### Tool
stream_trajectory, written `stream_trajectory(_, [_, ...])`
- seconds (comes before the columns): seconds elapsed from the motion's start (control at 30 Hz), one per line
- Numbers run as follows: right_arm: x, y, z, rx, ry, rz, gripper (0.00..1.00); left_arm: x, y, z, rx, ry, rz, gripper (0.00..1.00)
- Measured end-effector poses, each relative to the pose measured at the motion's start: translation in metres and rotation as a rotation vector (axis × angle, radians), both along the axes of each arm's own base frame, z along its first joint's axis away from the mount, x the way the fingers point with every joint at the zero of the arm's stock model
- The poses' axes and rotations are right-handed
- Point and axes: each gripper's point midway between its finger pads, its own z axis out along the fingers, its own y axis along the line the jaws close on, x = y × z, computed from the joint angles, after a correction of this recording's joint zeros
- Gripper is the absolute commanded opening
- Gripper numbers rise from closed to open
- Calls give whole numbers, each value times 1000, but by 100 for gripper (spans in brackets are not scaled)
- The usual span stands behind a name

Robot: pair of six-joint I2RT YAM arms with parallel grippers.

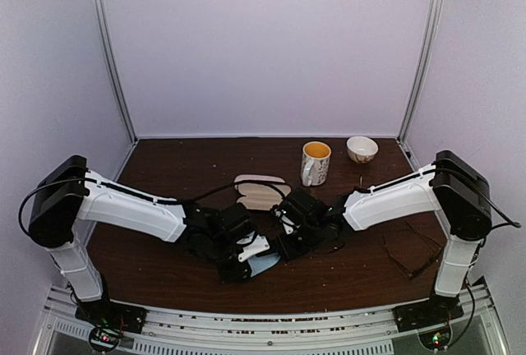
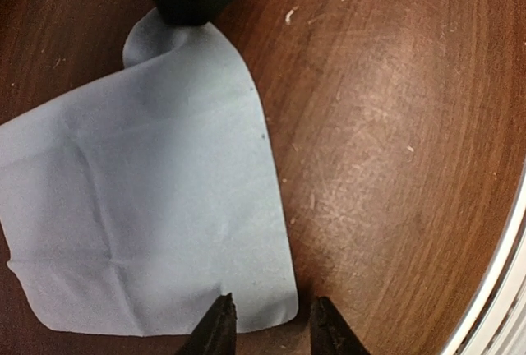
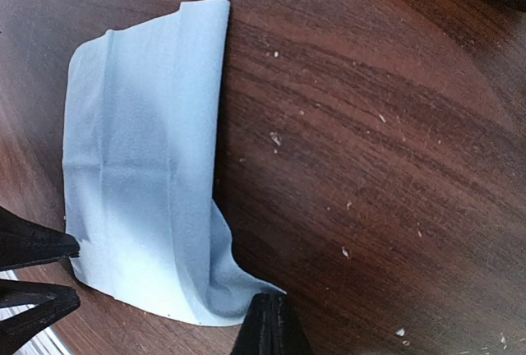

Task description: Organize the sunglasses

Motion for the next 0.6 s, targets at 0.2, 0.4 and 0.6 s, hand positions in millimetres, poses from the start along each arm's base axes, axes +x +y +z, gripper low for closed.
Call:
stream_trajectory(0.2, [0,0,0,1,1,0,0,-1,1,-4,11,3,-12,35])
stream_trajectory(0.4, [0,0,0,2,4,2,0,0,1,-6,19,-5,-22,25])
stream_trajectory(0.6, [0,0,0,2,4,-1,0,7,3,-6,33,-43,-16,10])
